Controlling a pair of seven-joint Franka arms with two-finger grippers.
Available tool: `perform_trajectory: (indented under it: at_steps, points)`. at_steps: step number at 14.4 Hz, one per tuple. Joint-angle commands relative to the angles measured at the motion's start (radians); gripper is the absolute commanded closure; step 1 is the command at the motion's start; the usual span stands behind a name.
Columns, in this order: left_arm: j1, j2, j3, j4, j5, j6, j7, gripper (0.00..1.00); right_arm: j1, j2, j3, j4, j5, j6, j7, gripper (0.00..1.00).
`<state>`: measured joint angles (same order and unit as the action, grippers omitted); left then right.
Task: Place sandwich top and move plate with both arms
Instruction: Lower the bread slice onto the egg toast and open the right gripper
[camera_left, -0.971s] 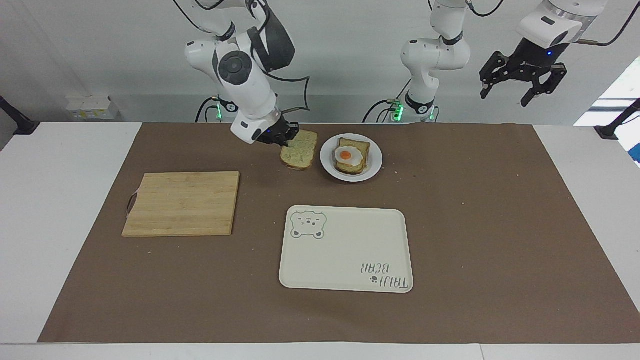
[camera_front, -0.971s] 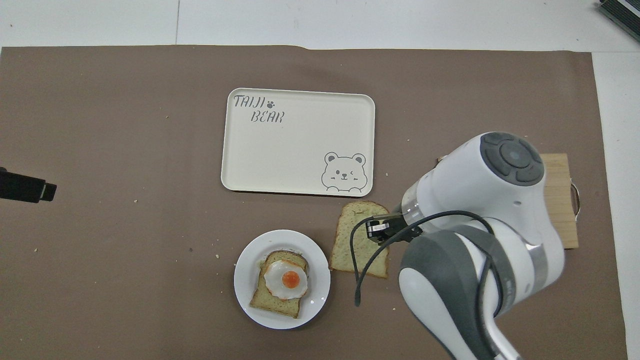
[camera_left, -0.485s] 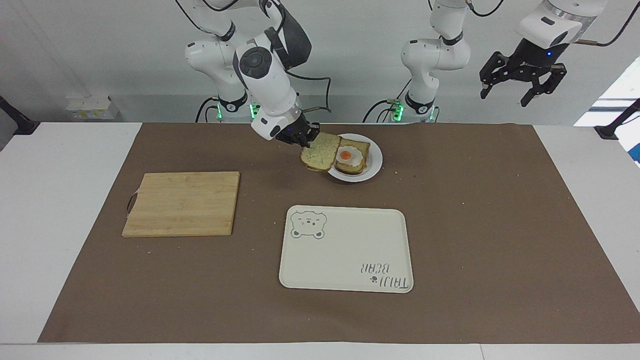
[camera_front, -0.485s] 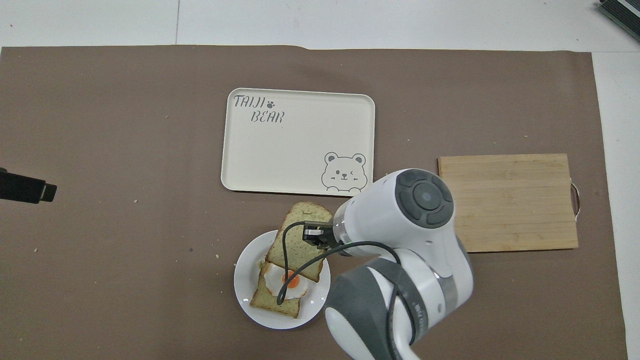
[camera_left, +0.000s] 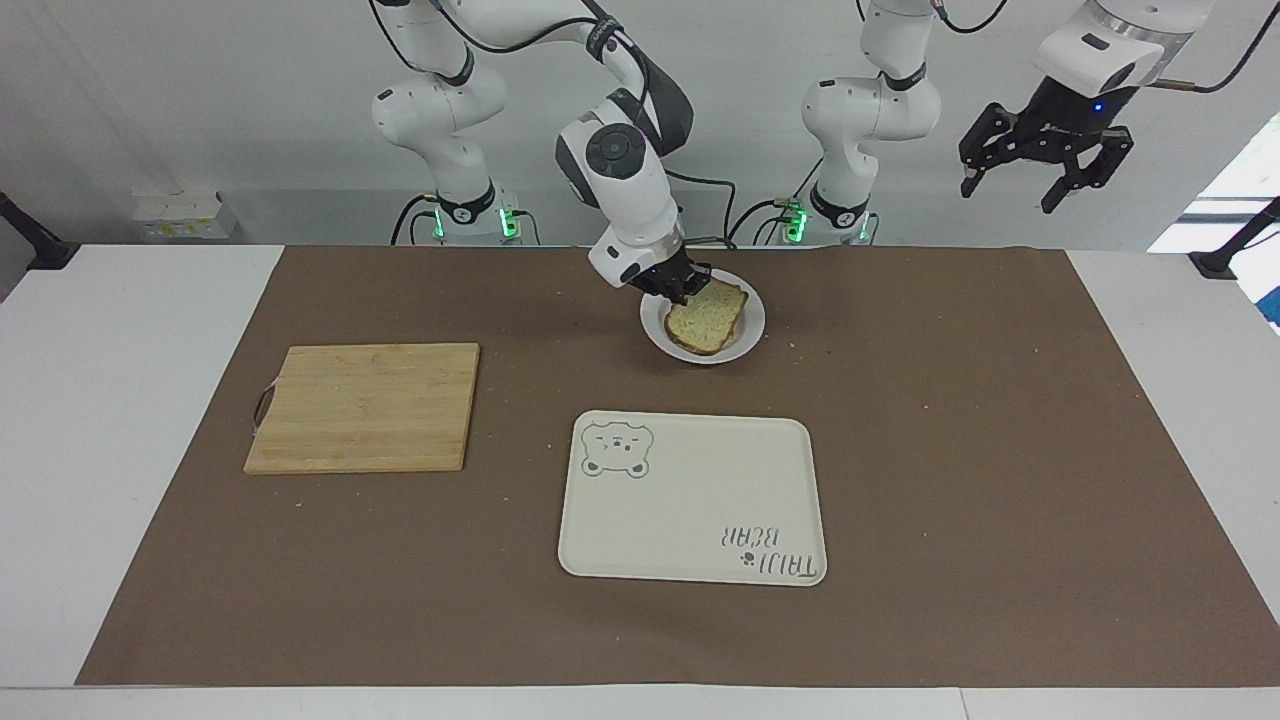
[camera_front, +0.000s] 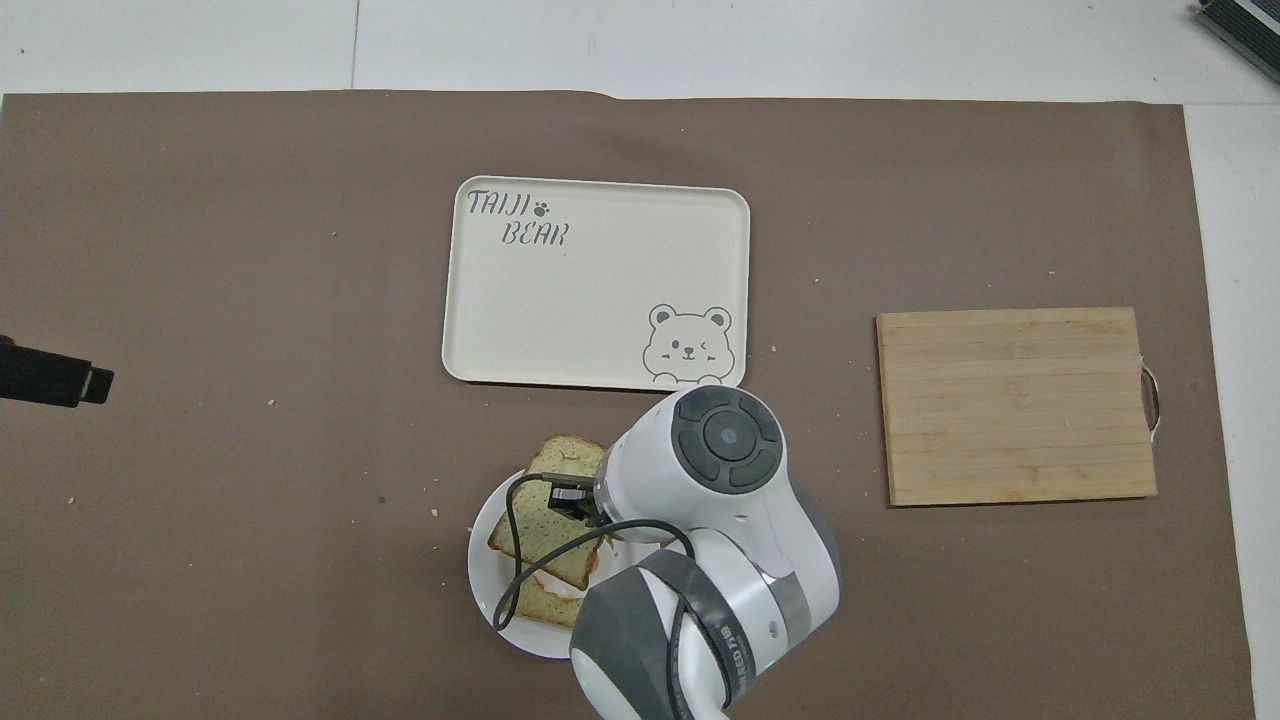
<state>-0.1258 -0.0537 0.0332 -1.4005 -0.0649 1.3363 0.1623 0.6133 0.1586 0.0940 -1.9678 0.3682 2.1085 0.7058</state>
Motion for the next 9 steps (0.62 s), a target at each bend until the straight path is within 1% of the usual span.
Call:
perform_trajectory:
  at_steps: [1,8,9]
  points:
    - [-0.015,-0.028,0.011,-0.032,-0.007,0.001,-0.014,0.00,0.038,0.025,-0.005,-0.013,0.024,0.015,0.017,1.00]
    - [-0.014,-0.028,0.011,-0.032,-0.007,0.001,-0.014,0.00,0.042,0.036,-0.005,-0.040,0.025,0.018,0.011,1.00]
    - [-0.014,-0.029,0.011,-0.032,-0.007,0.000,-0.014,0.00,0.042,0.038,-0.005,-0.040,0.025,0.018,0.011,0.87]
